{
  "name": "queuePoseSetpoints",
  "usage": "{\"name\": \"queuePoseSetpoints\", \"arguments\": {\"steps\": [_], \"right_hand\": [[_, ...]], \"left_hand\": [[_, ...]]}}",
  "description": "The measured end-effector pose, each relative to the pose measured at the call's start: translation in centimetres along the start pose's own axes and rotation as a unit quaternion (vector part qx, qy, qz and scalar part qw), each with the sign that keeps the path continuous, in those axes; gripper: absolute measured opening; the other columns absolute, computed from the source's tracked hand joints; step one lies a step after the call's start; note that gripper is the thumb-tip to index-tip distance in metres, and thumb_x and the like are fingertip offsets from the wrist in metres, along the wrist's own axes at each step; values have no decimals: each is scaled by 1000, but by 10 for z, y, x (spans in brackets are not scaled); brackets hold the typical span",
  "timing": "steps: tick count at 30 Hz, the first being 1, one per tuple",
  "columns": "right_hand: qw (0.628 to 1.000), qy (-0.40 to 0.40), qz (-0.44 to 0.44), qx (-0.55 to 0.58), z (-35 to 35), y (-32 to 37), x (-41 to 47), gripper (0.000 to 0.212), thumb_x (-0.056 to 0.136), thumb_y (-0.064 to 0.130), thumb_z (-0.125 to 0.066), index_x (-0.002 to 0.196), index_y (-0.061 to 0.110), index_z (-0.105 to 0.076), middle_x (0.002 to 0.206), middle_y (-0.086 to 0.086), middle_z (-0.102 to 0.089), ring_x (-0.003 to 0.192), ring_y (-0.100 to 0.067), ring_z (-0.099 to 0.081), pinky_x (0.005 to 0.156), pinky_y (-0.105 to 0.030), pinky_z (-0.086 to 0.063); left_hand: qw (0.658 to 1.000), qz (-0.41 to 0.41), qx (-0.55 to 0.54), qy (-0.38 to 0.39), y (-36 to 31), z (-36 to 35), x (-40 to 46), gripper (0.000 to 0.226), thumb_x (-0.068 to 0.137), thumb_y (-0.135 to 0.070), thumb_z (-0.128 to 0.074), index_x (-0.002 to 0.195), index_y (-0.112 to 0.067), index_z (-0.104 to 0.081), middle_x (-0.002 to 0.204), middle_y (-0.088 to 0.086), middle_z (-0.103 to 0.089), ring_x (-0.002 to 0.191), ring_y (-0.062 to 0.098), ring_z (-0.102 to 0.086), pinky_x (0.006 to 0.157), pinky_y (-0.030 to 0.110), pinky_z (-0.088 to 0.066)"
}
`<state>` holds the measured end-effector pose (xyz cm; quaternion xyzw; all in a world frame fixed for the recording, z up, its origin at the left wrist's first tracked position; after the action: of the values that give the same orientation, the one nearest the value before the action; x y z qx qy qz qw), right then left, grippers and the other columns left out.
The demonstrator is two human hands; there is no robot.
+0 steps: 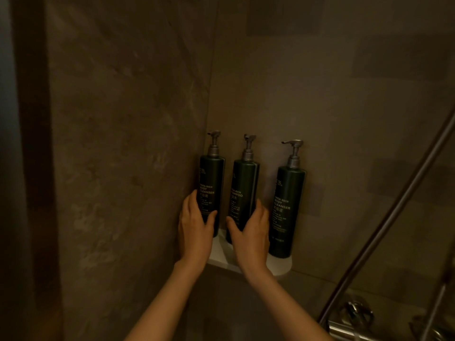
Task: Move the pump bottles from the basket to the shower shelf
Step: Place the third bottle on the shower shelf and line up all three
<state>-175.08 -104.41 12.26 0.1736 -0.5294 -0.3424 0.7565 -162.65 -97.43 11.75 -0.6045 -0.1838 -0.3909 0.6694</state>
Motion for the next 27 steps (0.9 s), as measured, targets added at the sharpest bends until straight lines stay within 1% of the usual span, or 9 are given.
{"name": "queuePoseSetpoints", "arguments": {"steps": [4, 7, 9, 13, 15, 17, 20, 23, 27], "right_hand": [[994, -72, 77, 14, 34, 11, -11, 64, 88, 29, -61, 143, 16, -30, 141, -2, -40, 129, -14, -39, 101, -25, -35], [983, -151, 91, 44, 64, 6, -10, 64, 84, 24, -66, 139, 18, -35, 137, -2, -44, 126, -11, -41, 99, -26, -39], [982, -174, 63, 41, 75, -3, -4, 71, 80, 25, -70, 140, 19, -32, 138, -2, -41, 124, -11, -40, 96, -28, -42], [987, -161, -10, 14, 77, -28, 7, 89, 72, 35, -77, 144, 21, -25, 141, -4, -36, 126, -19, -39, 94, -35, -44], [989, -143, -42, 11, 72, -37, 13, 97, 68, 43, -79, 145, 20, -23, 141, -5, -35, 126, -21, -38, 92, -33, -41], [989, -131, -67, 8, 67, -42, 19, 99, 65, 45, -80, 143, 20, -25, 138, -5, -38, 123, -21, -40, 88, -32, -40], [987, -141, -78, 24, 65, -48, 25, 89, 65, 36, -81, 138, 22, -32, 130, -3, -44, 117, -21, -46, 84, -32, -42], [985, -146, -77, 47, 66, -55, 26, 77, 66, 33, -80, 131, 23, -40, 124, 0, -49, 109, -20, -52, 79, -32, -44], [989, -108, -70, 73, 63, -59, 26, 73, 69, 32, -77, 132, 24, -41, 122, 4, -52, 103, -15, -56, 78, -30, -45]], "left_hand": [[998, -56, -2, -14, -25, 1, -18, 53, 91, -19, -54, 141, -13, -35, 141, 7, -42, 125, 18, -44, 102, 26, -33], [997, -70, -25, 31, -43, -15, -27, 60, 90, -22, -57, 144, -15, -30, 146, 6, -37, 132, 17, -37, 106, 28, -31], [996, -60, -33, 60, -48, -26, -30, 67, 89, -24, -59, 146, -16, -24, 150, 5, -31, 135, 17, -33, 108, 27, -29], [994, -22, -66, 84, -47, -39, -30, 74, 87, -24, -63, 148, -18, -22, 151, 4, -29, 136, 16, -32, 108, 28, -29], [993, 10, -93, 76, -42, -40, -28, 74, 85, -24, -66, 146, -19, -25, 149, 3, -34, 134, 17, -36, 108, 30, -32], [991, 32, -107, 68, -38, -42, -27, 75, 82, -25, -69, 145, -20, -28, 145, 4, -39, 130, 19, -40, 107, 38, -37], [991, 36, -112, 64, -36, -44, -24, 76, 79, -24, -72, 143, -20, -32, 141, 4, -42, 128, 19, -42, 106, 41, -39], [992, 32, -111, 60, -36, -47, -22, 74, 78, -20, -73, 141, -19, -34, 139, 4, -43, 127, 18, -42, 105, 36, -37], [992, 33, -110, 56, -36, -50, -21, 73, 78, -18, -72, 141, -18, -35, 139, 4, -43, 127, 16, -41, 102, 29, -34]]}}
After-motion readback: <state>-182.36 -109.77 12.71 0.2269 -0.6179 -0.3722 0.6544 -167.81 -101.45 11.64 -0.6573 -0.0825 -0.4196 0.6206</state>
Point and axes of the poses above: each hand's wrist, its own x-axis towards the middle knuckle, its own z-axis out of the back of the hand, y = z × x, the point moved 6 cm from there along x, towards the middle knuckle
